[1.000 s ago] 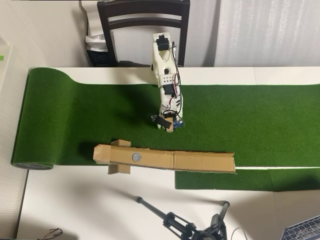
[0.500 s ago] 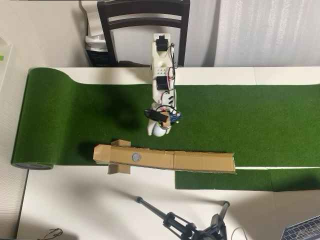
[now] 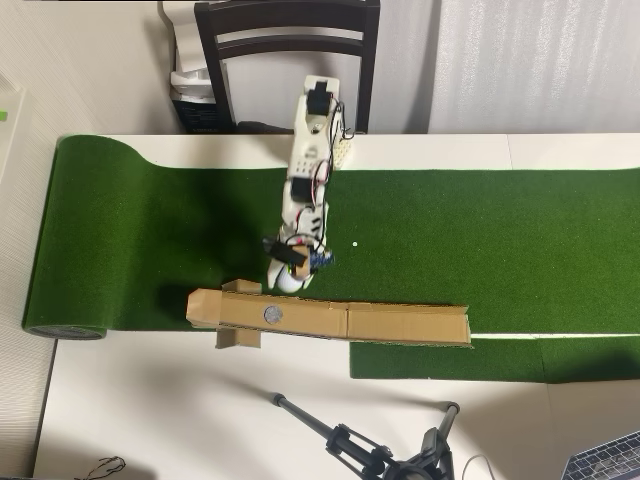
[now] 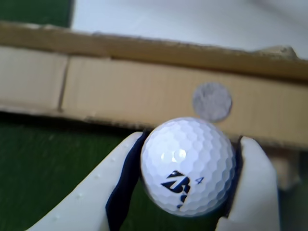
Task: Pick up the golf ball and place it on the gray mark at the back.
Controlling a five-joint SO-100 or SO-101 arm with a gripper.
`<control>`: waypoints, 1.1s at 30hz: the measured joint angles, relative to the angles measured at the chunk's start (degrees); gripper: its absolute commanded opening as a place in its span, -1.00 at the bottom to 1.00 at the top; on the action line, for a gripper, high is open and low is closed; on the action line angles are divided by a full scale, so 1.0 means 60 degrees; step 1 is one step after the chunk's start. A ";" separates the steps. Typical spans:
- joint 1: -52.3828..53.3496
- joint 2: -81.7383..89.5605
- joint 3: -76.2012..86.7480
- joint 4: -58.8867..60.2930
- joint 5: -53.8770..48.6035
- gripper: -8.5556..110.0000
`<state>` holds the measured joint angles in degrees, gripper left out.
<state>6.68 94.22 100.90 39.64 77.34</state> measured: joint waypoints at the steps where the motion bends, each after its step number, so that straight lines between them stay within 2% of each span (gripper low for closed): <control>1: 0.0000 -0.0073 0.0000 -0.0117 0.0000 -0.48; 33: -0.0015 -0.0571 -0.1245 -0.0425 0.0557 -0.48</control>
<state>6.59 90.79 93.43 37.09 80.68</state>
